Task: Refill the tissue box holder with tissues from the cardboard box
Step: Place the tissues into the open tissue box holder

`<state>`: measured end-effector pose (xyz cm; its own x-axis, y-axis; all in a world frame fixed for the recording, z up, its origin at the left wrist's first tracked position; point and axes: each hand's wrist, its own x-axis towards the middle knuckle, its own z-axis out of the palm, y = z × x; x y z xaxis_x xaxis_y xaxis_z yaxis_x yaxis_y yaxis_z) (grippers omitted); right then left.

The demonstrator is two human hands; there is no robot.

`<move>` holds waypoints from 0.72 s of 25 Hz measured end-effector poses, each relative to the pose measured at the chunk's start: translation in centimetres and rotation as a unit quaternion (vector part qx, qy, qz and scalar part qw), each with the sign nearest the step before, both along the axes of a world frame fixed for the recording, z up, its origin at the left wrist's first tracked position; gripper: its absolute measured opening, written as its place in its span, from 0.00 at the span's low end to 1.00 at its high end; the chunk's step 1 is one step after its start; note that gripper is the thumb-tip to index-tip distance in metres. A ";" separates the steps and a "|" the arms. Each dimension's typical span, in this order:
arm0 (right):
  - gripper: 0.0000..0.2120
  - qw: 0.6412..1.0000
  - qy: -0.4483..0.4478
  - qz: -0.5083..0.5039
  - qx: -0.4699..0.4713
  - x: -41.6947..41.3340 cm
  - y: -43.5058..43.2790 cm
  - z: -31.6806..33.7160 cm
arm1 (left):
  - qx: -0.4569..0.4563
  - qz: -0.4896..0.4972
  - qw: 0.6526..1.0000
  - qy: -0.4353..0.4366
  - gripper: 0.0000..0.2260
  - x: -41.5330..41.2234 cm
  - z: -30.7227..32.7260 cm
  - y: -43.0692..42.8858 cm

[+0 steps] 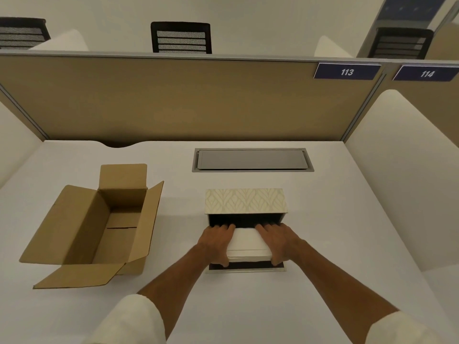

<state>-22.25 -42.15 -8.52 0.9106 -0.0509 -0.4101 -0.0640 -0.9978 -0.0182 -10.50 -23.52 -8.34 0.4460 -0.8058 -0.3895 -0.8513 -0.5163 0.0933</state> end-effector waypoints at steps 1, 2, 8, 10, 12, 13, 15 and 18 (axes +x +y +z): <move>0.51 1.000 -0.002 0.000 -0.001 0.0 0.0 0.0 | -0.004 0.005 1.000 0.001 0.46 0.0 -0.1 0.1; 0.51 1.000 -0.007 0.000 0.000 -0.1 0.0 0.1 | -0.007 0.010 1.000 0.003 0.46 0.0 -0.2 0.2; 0.60 0.999 -0.039 -0.004 0.034 -0.9 0.4 1.1 | -0.065 0.026 0.998 -0.002 0.51 -0.3 -0.5 0.8; 0.60 0.996 -0.076 -0.006 0.050 -1.4 0.5 1.7 | -0.095 -0.002 0.995 -0.028 0.56 -0.4 -0.4 1.1; 0.55 0.990 -0.135 -0.003 0.045 -2.0 0.8 2.4 | -0.130 -0.031 0.989 -0.058 0.56 -0.8 0.1 1.6; 0.51 0.983 -0.180 0.009 0.034 -2.4 0.9 2.7 | -0.155 -0.035 0.984 -0.076 0.53 -1.0 0.4 1.9; 0.36 0.957 -0.287 0.042 0.016 -2.8 0.9 3.0 | -0.241 -0.038 0.964 -0.109 0.39 -1.0 1.1 2.4; 0.20 0.922 -0.384 0.012 0.038 -2.3 0.5 3.8 | -0.382 0.046 0.917 -0.102 0.18 0.5 3.0 2.3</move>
